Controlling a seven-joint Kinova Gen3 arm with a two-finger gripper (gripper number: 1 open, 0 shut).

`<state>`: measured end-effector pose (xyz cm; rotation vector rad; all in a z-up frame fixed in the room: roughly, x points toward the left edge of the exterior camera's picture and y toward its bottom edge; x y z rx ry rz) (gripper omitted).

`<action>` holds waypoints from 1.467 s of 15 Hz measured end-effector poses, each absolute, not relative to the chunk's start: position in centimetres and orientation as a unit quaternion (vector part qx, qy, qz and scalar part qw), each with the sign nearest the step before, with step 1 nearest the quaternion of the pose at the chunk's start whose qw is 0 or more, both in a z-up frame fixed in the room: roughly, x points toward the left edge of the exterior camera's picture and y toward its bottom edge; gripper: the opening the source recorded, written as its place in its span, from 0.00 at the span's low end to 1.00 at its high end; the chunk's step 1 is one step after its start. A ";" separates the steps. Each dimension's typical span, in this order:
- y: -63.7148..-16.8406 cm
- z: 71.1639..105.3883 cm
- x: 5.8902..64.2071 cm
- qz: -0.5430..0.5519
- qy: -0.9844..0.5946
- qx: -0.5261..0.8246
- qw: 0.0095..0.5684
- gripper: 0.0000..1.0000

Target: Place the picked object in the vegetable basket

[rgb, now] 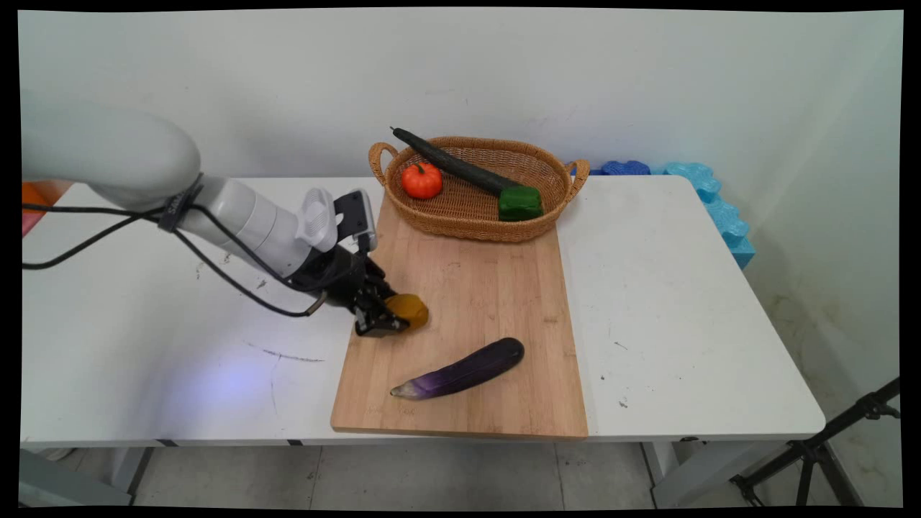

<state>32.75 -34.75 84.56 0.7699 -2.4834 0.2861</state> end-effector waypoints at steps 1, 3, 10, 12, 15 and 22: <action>-35.2 85.0 32.6 0.110 -0.918 0.277 0.261 0.00; -36.3 86.0 32.2 0.119 -0.922 0.260 0.262 0.00; -40.8 89.7 31.2 0.149 -0.931 0.205 0.261 0.00; -42.4 90.9 31.0 0.157 -0.933 0.190 0.261 0.00; -45.0 92.6 30.8 0.171 -0.934 0.171 0.261 0.00; -50.8 94.7 31.6 0.197 -0.936 0.144 0.253 0.00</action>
